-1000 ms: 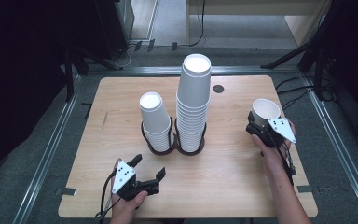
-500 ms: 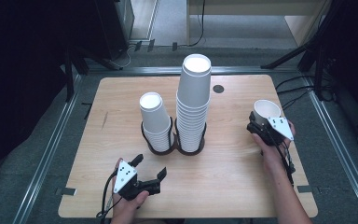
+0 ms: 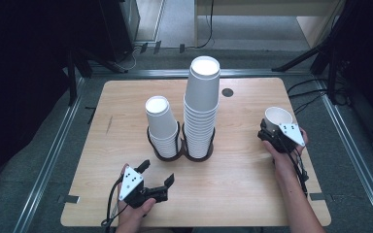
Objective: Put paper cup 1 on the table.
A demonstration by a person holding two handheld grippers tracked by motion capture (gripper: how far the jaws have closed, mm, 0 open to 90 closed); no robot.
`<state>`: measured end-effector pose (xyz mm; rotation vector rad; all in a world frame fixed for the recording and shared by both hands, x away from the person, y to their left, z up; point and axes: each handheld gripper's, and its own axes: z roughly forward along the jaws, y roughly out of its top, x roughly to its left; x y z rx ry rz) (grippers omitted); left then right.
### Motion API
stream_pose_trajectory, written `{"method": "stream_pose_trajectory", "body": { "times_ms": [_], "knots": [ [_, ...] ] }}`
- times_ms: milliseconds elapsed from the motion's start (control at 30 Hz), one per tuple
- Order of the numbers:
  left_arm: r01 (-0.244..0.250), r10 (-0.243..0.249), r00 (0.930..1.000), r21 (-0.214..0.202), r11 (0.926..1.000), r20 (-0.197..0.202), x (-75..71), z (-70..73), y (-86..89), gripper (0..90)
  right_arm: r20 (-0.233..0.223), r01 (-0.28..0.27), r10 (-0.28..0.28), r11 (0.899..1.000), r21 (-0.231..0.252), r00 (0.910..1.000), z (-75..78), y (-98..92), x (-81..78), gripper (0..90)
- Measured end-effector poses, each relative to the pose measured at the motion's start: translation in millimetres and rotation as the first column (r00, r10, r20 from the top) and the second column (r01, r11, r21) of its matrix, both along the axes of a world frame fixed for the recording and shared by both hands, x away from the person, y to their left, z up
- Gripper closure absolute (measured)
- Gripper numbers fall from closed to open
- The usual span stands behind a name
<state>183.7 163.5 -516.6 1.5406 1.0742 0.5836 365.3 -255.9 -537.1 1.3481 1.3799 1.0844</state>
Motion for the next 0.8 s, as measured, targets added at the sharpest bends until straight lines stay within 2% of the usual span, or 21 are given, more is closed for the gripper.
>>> {"method": "stream_pose_trajectory", "body": {
  "times_ms": [500, 800],
  "knots": [
    [0.002, -0.002, 1.0000, 0.003, 1.0000, -0.002, 0.2, -0.4, 0.0, 2.5, -0.038, -0.013, 0.014, 1.000, 0.016, 0.9992, 1.4, 2.6, -2.5, 12.0],
    [-0.006, 0.006, 1.0000, -0.002, 1.0000, 0.000, 0.1, 1.0, 1.6, 2.6, -0.050, -0.034, 0.034, 0.999, -0.003, 0.9982, 0.3, 9.0, -7.4, 11.8]
  ]
}}
